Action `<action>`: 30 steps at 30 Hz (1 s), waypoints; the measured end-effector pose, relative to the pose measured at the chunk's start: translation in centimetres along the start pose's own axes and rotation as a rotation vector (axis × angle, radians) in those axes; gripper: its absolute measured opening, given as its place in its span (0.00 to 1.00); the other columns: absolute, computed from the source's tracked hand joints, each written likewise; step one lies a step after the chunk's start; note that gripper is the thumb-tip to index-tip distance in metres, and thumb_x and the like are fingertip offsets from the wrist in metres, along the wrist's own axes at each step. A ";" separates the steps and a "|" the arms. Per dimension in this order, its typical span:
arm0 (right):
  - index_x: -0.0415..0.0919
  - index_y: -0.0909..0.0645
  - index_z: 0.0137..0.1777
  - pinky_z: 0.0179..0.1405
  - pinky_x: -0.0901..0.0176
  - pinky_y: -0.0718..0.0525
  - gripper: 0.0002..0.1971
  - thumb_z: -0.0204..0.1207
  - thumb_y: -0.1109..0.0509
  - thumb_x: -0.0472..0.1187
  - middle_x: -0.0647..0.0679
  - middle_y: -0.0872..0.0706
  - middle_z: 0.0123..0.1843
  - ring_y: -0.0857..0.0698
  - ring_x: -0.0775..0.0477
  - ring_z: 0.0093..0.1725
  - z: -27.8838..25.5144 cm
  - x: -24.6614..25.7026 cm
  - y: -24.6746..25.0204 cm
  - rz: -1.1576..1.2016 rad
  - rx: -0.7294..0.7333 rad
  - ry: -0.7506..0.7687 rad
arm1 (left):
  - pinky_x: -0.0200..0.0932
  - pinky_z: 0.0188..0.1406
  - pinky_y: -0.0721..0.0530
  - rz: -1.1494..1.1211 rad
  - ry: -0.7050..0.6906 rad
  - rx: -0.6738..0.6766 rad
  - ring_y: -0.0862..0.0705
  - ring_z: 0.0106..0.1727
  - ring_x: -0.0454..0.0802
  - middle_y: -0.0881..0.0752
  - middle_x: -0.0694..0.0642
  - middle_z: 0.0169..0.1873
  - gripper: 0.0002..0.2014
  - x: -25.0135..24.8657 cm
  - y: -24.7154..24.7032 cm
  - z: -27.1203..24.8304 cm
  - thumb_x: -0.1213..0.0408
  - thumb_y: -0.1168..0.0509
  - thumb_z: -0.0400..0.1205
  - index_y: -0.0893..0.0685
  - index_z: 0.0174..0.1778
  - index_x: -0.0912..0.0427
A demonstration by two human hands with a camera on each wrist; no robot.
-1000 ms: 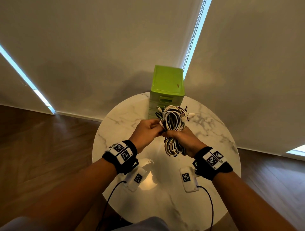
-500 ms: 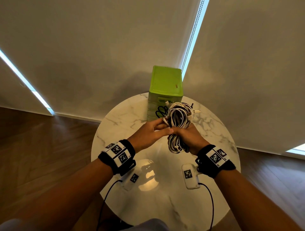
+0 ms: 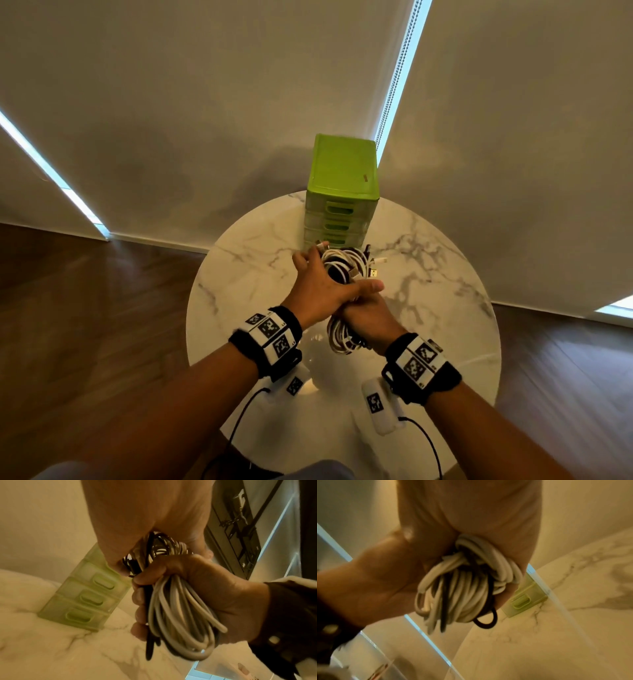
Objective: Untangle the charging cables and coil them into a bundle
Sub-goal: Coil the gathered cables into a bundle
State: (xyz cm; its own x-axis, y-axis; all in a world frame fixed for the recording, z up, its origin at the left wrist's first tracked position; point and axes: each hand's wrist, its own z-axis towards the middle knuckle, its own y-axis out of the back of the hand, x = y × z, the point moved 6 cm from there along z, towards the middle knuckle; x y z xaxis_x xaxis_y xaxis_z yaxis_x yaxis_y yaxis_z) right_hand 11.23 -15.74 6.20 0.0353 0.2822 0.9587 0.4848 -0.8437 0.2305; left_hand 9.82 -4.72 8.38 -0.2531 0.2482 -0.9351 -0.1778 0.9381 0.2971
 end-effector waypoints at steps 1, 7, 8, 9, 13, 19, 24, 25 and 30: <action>0.50 0.12 0.56 0.58 0.43 0.10 0.14 0.72 0.25 0.35 0.48 0.07 0.53 0.09 0.52 0.53 0.1 -0.7 -0.2 -0.066 -0.003 -0.003 | 0.36 0.71 0.27 -0.018 0.023 -0.028 0.28 0.70 0.47 0.37 0.50 0.65 0.54 0.7 -0.1 0.0 0.38 0.15 0.59 0.35 0.77 0.50; 0.52 0.14 0.59 0.57 0.41 0.12 0.20 0.66 0.23 0.38 0.49 0.08 0.54 0.10 0.49 0.54 -0.3 -3.5 -0.5 -0.216 0.021 -0.101 | 0.50 0.65 0.13 -0.227 -0.007 -0.009 0.11 0.57 0.41 0.11 0.47 0.57 0.33 3.6 -1.3 -0.4 0.53 0.14 0.65 0.21 0.64 0.48; 0.53 0.14 0.60 0.59 0.40 0.12 0.22 0.65 0.22 0.38 0.51 0.08 0.55 0.10 0.50 0.56 -0.4 -3.7 -0.7 -0.166 0.032 -0.094 | 0.48 0.63 0.12 -0.221 -0.016 -0.025 0.11 0.55 0.40 0.10 0.47 0.54 0.31 3.8 -1.5 -0.4 0.56 0.14 0.66 0.20 0.62 0.48; 0.53 0.15 0.62 0.62 0.40 0.13 0.23 0.66 0.22 0.36 0.51 0.09 0.57 0.11 0.50 0.59 -0.4 -4.1 -0.8 -0.106 0.040 -0.084 | 0.46 0.61 0.12 -0.204 -0.019 -0.042 0.11 0.53 0.38 0.09 0.46 0.52 0.29 3.9 -1.7 -0.4 0.57 0.14 0.67 0.19 0.61 0.48; 0.42 0.17 0.67 0.66 0.49 0.14 0.25 0.71 0.25 0.24 0.47 0.10 0.61 0.12 0.50 0.64 0.6 -5.3 0.1 0.112 0.007 -0.065 | 0.39 0.60 0.13 -0.129 0.015 0.031 0.12 0.53 0.34 0.10 0.44 0.53 0.32 4.2 -3.2 1.2 0.52 0.14 0.66 0.20 0.63 0.47; 0.42 0.11 0.50 0.49 0.47 0.12 0.13 0.70 0.24 0.25 0.42 0.08 0.45 0.09 0.46 0.44 4.0 -9.0 5.1 0.319 -0.217 -0.323 | 0.38 0.70 0.20 -0.349 0.060 0.194 0.20 0.73 0.40 0.18 0.48 0.72 0.32 4.6 -4.1 7.0 0.49 0.28 0.81 0.28 0.80 0.54; 0.42 0.12 0.47 0.45 0.47 0.13 0.11 0.71 0.24 0.25 0.42 0.10 0.40 0.12 0.45 0.39 6.2 -10.7 7.9 0.416 -0.273 -0.348 | 0.35 0.52 0.13 -0.532 0.270 -0.049 0.10 0.55 0.45 0.10 0.51 0.55 0.12 9.9 -3.5 11.5 0.59 0.40 0.91 0.19 0.65 0.60; 0.42 0.12 0.48 0.46 0.47 0.13 0.12 0.71 0.24 0.25 0.42 0.10 0.41 0.11 0.45 0.39 6.5 -11.0 8.2 0.415 -0.261 -0.342 | 0.36 0.50 0.12 -0.538 0.319 -0.068 0.10 0.52 0.46 0.11 0.53 0.54 0.12 11.2 -3.9 12.3 0.60 0.40 0.91 0.20 0.65 0.62; 0.42 0.13 0.55 0.41 0.55 0.13 0.17 0.71 0.24 0.24 0.46 0.09 0.43 0.10 0.50 0.40 6.6 -12.7 8.4 0.455 -0.239 -0.315 | 0.43 0.49 0.11 -0.589 0.446 -0.139 0.11 0.48 0.50 0.13 0.58 0.54 0.11 15.3 -5.7 16.2 0.64 0.40 0.91 0.20 0.65 0.65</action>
State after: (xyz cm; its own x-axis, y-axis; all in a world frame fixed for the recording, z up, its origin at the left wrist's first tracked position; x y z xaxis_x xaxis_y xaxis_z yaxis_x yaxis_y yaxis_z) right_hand 20.67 -23.40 -5.12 0.4680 -0.0405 0.8828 0.1521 -0.9804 -0.1256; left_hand 22.41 -2.35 -10.73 -0.4346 -0.4344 -0.7890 -0.5139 0.8390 -0.1789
